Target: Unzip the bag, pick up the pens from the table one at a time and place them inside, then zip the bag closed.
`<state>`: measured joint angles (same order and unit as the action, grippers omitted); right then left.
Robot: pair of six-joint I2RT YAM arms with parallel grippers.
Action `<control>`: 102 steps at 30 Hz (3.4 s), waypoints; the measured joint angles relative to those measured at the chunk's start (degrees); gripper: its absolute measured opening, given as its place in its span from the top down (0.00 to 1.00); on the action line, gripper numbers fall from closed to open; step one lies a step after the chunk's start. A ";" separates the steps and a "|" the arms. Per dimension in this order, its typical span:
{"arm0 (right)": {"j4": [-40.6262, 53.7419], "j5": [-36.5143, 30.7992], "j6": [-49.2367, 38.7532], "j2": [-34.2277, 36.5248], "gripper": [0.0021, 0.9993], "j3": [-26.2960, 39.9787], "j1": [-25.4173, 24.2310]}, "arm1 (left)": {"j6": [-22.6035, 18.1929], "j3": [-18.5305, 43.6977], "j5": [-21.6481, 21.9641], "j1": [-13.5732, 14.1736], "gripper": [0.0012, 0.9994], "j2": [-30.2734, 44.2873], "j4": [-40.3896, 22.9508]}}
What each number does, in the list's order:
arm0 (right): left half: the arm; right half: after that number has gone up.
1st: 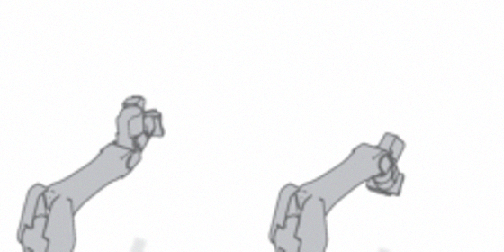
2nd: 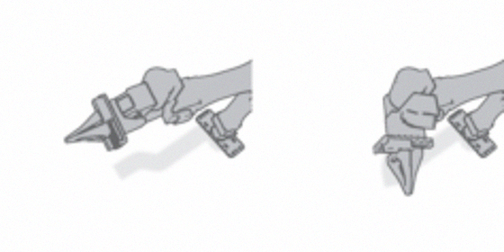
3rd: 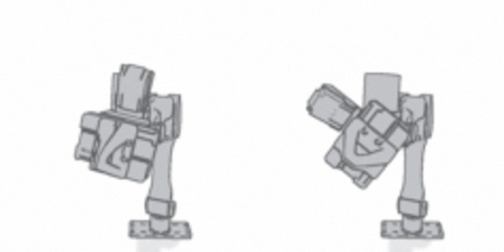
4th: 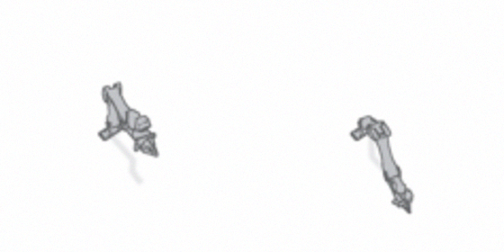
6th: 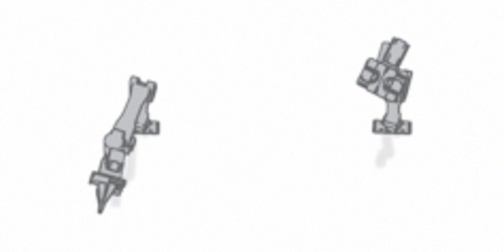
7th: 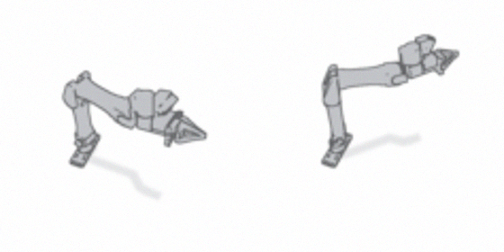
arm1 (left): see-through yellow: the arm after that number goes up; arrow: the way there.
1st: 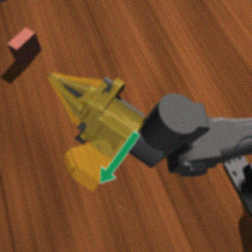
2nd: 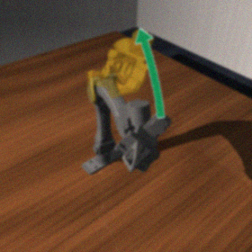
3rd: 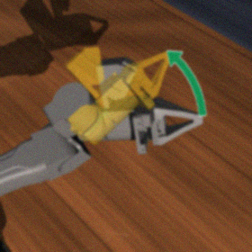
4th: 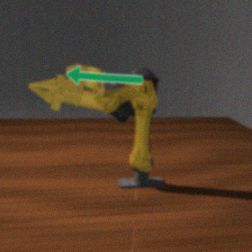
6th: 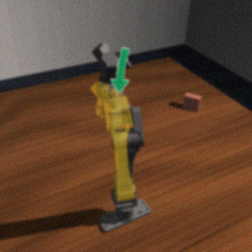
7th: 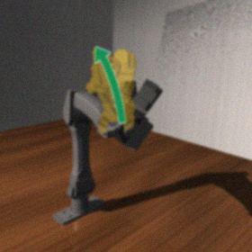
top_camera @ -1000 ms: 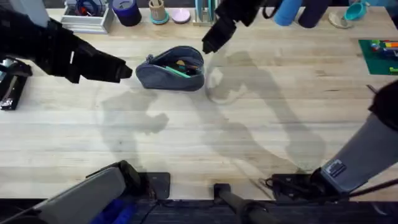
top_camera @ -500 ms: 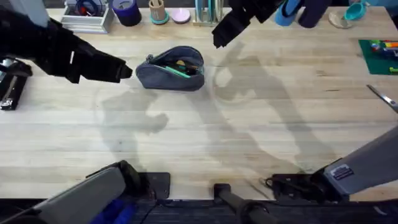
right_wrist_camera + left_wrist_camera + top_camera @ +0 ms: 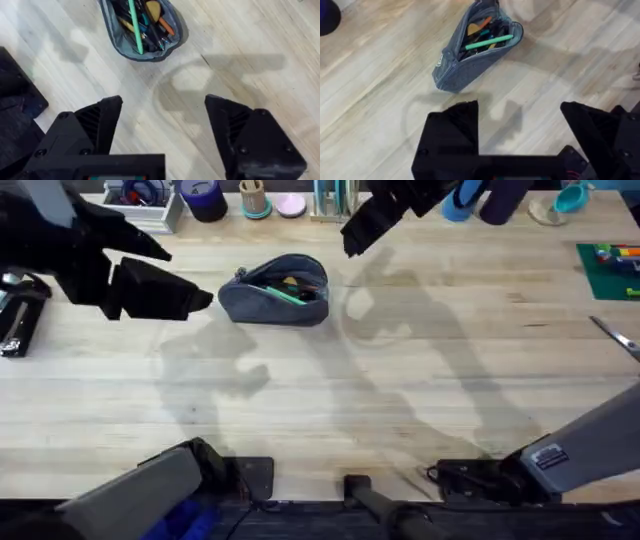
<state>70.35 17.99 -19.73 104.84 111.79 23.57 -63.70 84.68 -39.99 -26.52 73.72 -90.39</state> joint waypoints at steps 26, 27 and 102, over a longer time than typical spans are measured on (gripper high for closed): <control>-9.66 0.01 14.77 0.00 0.00 0.00 0.67 | -38.71 0.00 -11.77 -9.04 0.01 33.03 0.89; -10.41 0.01 15.98 0.00 0.00 0.00 0.93 | -40.44 0.00 -11.92 -9.06 0.01 34.35 0.94; -17.17 -11.60 35.15 25.20 0.00 23.74 19.32 | -51.13 -0.02 -18.96 -9.06 0.01 49.24 11.37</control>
<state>53.18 6.39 15.42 130.04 135.52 42.89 -114.83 84.67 -58.96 -35.57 122.96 -79.02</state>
